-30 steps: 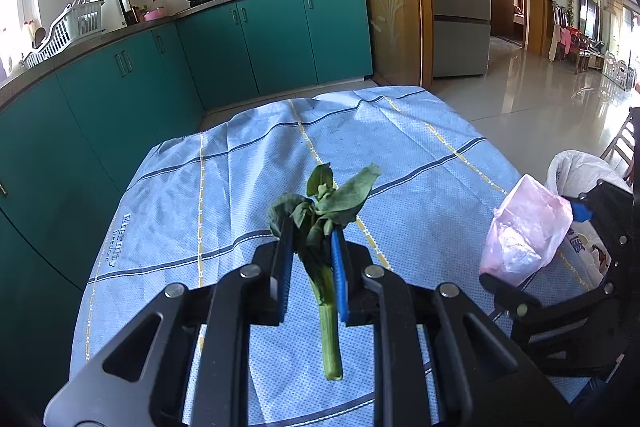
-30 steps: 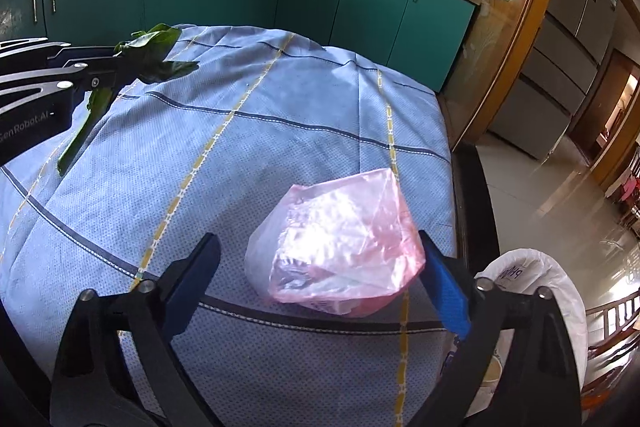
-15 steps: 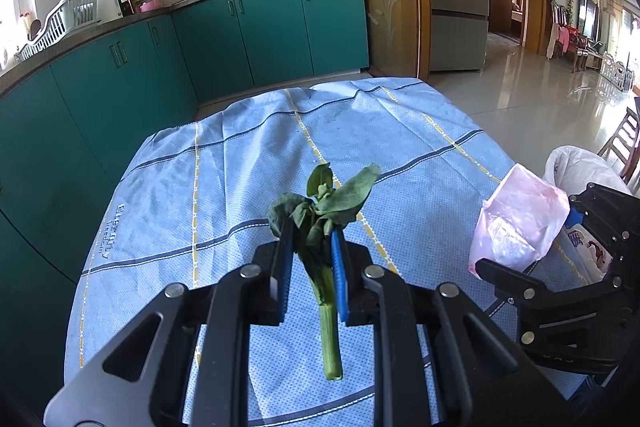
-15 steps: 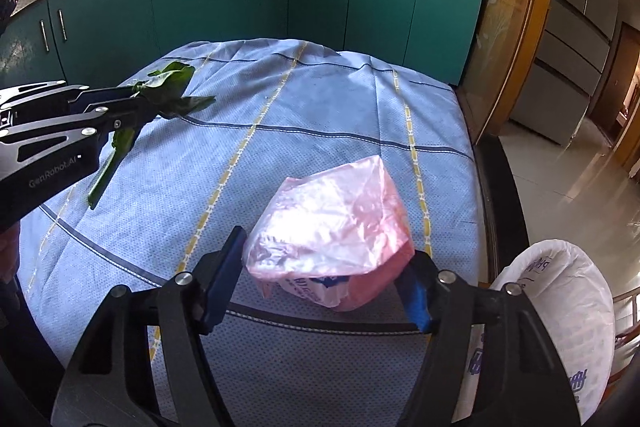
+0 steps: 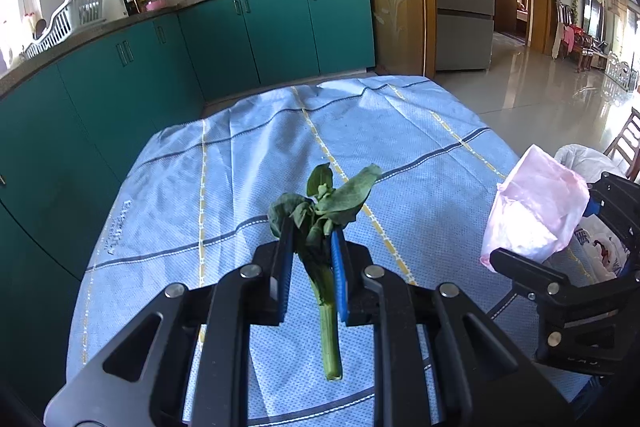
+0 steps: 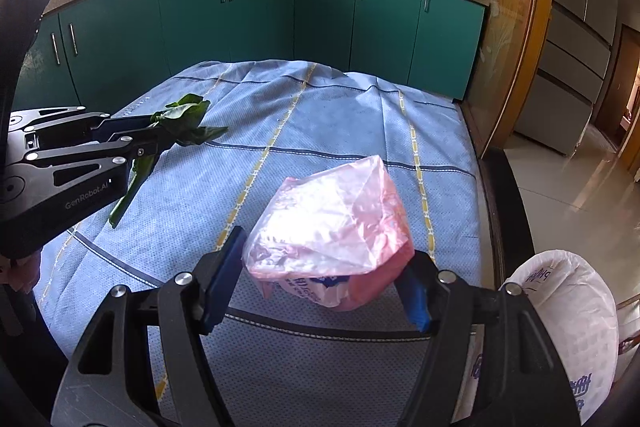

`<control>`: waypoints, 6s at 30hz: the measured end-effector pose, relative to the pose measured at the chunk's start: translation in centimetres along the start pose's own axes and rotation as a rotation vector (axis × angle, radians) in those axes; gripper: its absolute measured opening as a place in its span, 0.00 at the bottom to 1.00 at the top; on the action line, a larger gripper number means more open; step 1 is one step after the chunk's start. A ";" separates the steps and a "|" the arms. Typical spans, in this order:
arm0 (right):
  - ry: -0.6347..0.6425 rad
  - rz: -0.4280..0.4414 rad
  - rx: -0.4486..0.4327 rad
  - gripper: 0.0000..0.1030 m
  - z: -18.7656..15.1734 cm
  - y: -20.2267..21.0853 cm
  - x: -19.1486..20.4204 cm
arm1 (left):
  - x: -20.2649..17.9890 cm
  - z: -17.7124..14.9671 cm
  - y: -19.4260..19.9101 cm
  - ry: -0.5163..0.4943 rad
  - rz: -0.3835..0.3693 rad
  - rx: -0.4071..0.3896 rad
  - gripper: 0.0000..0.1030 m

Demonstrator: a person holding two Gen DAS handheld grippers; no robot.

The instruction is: Collect trash

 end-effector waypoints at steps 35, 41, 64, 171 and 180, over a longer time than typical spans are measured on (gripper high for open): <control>-0.064 -0.023 -0.107 0.66 1.6 3.2 -1.9 | -1.5 1.8 2.6 -0.013 0.015 -0.087 0.18; -0.070 -0.028 -0.121 0.66 1.8 3.8 -2.2 | -1.7 2.1 3.0 -0.014 0.023 -0.097 0.18; -0.292 -0.246 -0.206 0.66 -2.0 12.4 -17.4 | -14.9 5.9 5.1 -0.095 -0.156 -0.169 0.18; -0.248 -0.497 -0.506 0.97 -8.8 33.9 -2.1 | -6.0 -3.8 30.6 -0.009 0.052 -0.395 0.97; -0.246 -0.506 -0.512 0.97 -8.8 34.1 -2.1 | -5.9 -3.8 30.6 -0.009 0.051 -0.395 0.97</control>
Point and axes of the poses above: each gripper's, at about its wrist camera, not at the fingertips, and y roughly against the way its jaws point, x to its left, z to its top, the point moved 9 cm from there along -y, roughly the way its jaws point, and after that the axes turned 11 degrees about -y, right-handed, at the moved point
